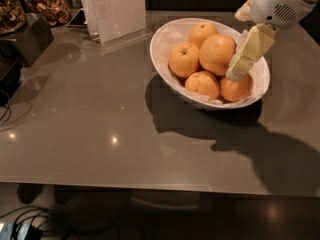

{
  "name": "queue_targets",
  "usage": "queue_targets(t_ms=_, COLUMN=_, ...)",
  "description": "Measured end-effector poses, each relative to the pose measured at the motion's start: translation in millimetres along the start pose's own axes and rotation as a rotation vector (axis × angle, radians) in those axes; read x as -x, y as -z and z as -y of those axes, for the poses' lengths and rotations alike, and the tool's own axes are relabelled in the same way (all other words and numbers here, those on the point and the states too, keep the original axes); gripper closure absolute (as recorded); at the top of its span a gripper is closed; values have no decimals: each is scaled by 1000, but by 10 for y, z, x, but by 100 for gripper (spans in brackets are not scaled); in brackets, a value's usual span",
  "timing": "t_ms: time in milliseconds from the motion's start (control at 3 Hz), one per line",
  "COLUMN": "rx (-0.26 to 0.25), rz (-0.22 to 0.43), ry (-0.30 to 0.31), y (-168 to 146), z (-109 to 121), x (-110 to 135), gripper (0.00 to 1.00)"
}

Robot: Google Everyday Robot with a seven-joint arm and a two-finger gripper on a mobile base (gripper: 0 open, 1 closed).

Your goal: Pick orange from white bowl

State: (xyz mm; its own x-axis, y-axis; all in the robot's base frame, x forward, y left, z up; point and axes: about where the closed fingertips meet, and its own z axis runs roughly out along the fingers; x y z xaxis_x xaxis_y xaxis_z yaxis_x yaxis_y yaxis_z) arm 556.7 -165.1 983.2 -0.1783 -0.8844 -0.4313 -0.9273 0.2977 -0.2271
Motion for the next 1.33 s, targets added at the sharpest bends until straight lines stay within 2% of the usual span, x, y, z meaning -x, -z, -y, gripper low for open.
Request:
queue_targets(t_ms=333, rx=-2, rz=3, ry=-1, y=-6, z=20, x=1, gripper=0)
queue_targets(t_ms=667, rx=1, rz=12, ry=-35, y=-59, z=65, x=-53, gripper=0)
queue_targets(t_ms=1333, rx=29, rz=42, ry=-103, y=-341, z=335, x=-83, gripper=0)
